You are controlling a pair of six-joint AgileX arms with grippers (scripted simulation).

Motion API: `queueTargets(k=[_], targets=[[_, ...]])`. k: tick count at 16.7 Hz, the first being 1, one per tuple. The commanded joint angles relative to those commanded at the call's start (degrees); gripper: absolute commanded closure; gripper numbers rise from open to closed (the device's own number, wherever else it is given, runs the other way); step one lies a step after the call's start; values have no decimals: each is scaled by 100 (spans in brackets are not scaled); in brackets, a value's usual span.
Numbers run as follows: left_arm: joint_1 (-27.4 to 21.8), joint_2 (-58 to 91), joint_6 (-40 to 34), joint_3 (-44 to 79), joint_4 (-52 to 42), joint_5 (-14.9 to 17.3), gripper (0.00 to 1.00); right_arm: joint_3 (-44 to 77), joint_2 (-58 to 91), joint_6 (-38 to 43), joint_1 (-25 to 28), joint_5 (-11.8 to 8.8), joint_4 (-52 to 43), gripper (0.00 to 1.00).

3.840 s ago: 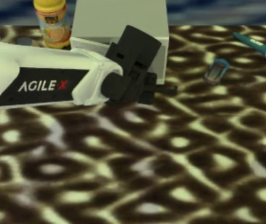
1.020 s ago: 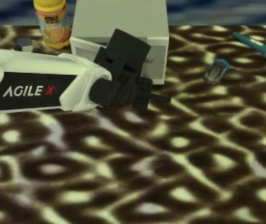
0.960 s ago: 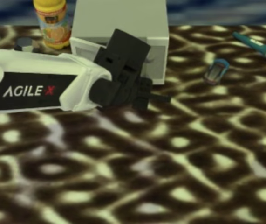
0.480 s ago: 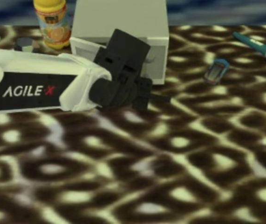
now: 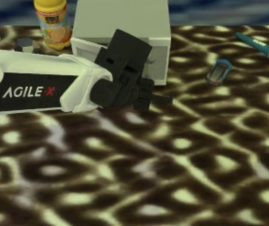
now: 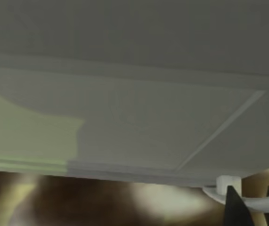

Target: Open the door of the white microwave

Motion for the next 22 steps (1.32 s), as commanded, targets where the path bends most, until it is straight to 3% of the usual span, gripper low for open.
queueTargets(k=[8,22], targets=[[58,-132,212,-191,95,173,100,0,0,0,0,0,0,0],[58,-132,212,-192,95,174,100,0,0,0,0,0,0,0]])
